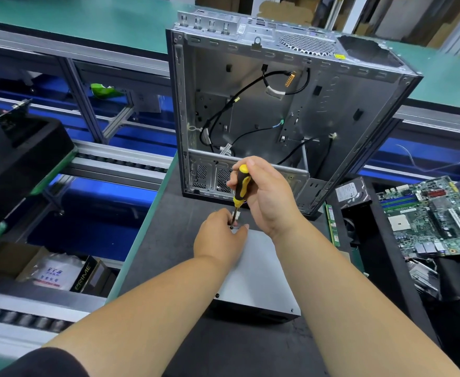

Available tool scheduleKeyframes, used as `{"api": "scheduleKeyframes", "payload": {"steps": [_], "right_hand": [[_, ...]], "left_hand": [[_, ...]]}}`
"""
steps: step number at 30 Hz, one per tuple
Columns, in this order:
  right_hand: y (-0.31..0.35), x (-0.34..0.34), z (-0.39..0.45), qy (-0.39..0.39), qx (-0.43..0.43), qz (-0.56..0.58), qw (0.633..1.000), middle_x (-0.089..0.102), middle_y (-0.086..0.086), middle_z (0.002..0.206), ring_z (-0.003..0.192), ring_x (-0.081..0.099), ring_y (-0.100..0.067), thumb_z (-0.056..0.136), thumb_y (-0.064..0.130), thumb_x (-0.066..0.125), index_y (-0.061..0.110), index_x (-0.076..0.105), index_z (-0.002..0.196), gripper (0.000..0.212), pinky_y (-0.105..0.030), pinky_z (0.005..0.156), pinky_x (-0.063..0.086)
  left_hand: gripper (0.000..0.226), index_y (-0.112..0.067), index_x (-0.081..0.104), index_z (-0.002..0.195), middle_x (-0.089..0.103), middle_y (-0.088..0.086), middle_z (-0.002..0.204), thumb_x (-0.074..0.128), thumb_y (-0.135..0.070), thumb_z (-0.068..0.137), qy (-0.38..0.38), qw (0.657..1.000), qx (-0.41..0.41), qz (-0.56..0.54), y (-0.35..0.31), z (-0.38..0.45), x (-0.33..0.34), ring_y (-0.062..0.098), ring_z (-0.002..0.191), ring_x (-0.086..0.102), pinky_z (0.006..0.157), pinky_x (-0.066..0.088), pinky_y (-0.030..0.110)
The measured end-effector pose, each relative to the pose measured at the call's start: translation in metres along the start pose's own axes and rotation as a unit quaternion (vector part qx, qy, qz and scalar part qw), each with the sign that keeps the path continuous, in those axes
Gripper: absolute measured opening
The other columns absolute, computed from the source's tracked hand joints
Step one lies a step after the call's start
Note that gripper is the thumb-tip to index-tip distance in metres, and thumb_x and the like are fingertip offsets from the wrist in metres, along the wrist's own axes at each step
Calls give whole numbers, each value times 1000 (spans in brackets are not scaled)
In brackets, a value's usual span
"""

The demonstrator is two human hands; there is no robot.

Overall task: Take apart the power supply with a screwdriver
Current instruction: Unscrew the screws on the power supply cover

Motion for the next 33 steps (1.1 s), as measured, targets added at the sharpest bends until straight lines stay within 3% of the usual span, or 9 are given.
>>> {"api": "scheduleKeyframes", "payload": {"steps": [3, 6, 10, 15, 19, 24, 27, 33], "right_hand": [[-5, 2, 1, -14, -1, 33, 999, 49, -1, 65, 64, 45, -16, 106, 15, 31, 8, 57, 84, 35, -36, 81, 40], [-9, 3, 0, -18, 13, 37, 999, 45, 0, 63, 63, 40, -15, 107, 30, 35, 11, 53, 85, 35, -30, 72, 36], [-8, 2, -3, -10, 0, -12, 1000, 53, 2, 71, 70, 46, -16, 89, 31, 54, 15, 47, 88, 18, -26, 67, 36], [-9, -3, -6, -5, 18, -19, 1000, 59, -2, 88, 82, 53, -17, 103, 22, 49, 12, 61, 94, 18, -30, 74, 38], [-6, -2, -5, -14, 3, 9, 1000, 55, -3, 73, 72, 50, -17, 104, 20, 41, 8, 65, 93, 28, -31, 72, 37], [-13, -1, -4, -33, 14, 67, 997, 44, -2, 62, 61, 40, -16, 108, 28, 30, 9, 52, 93, 33, -30, 70, 34], [-14, 0, -4, -13, 13, 50, 999, 43, 0, 65, 62, 39, -16, 102, 43, 39, 14, 45, 89, 32, -29, 69, 33], [-11, -8, -2, -13, 4, 7, 1000, 60, 1, 79, 75, 53, -19, 92, 31, 53, 18, 50, 83, 16, -35, 77, 38]], "left_hand": [[28, -24, 45, 72, 50, -5, 85, 67, -35, 86, 3, 1000, -1, -3, -1, 0, 0, 8, 65, 46, 54, 34, 27], [28, -24, 44, 71, 51, -5, 85, 67, -35, 85, 3, 1000, -5, -5, -1, -1, -1, 9, 64, 45, 54, 33, 27], [27, -25, 44, 71, 52, -4, 87, 67, -33, 84, 3, 1000, -2, -8, -1, -1, -1, 10, 67, 48, 56, 35, 27], [26, -23, 46, 74, 53, -5, 87, 66, -36, 86, 3, 1000, 1, -1, -2, -1, -1, 15, 73, 52, 58, 40, 28], [27, -24, 46, 73, 49, -7, 82, 66, -36, 86, 2, 1000, -1, 3, -1, -1, -2, 9, 66, 47, 53, 33, 27], [26, -25, 46, 73, 49, -8, 82, 66, -36, 86, 1, 1000, -3, -2, -1, -1, -2, 8, 66, 47, 52, 32, 26], [26, -25, 47, 73, 50, -8, 85, 67, -37, 85, 0, 1000, -1, -1, -2, -1, -2, 13, 72, 51, 56, 36, 27], [27, -24, 48, 75, 50, -7, 85, 68, -38, 86, 0, 1000, 2, -5, -1, 0, -1, 15, 74, 51, 58, 38, 28]]}}
Point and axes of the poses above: each hand's wrist, its own z-axis towards the middle knuckle, its own x-axis out of the palm, y = z × x, the point moved 7 cm from there along z, towards the middle knuckle
